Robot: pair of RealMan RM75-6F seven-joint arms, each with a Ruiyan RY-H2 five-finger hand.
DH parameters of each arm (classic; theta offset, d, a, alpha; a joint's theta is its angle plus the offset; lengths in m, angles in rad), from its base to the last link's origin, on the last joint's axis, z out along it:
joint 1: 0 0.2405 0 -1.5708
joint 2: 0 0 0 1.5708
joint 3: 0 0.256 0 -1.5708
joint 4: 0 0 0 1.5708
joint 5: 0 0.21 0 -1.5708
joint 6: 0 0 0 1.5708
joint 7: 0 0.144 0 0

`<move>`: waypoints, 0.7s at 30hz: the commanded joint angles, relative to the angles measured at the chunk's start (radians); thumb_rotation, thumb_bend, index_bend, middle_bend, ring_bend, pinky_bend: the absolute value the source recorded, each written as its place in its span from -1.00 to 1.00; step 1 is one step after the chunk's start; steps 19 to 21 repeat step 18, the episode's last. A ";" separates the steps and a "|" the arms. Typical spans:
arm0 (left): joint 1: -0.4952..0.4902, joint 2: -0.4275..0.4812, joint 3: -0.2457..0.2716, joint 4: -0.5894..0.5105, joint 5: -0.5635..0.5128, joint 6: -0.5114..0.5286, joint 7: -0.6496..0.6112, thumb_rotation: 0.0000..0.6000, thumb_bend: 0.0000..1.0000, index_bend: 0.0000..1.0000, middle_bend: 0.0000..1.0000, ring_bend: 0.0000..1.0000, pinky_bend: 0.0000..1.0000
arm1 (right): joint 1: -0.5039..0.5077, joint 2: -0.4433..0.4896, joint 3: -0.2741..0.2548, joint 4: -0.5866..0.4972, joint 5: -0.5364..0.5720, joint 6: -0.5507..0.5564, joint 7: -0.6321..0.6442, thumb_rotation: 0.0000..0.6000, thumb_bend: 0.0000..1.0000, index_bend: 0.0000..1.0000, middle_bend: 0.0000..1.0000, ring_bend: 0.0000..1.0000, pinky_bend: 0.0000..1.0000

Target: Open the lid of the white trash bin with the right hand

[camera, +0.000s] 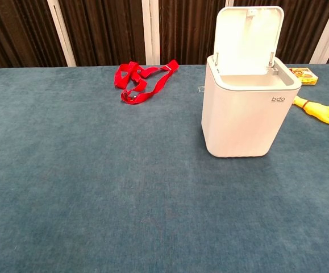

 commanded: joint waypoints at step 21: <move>-0.009 0.019 0.024 0.003 0.048 -0.014 -0.030 1.00 -0.76 -0.76 -0.95 -1.00 -0.94 | -0.045 -0.016 0.031 0.023 -0.019 -0.026 -0.012 1.00 -0.21 -0.68 -0.75 -0.79 -0.66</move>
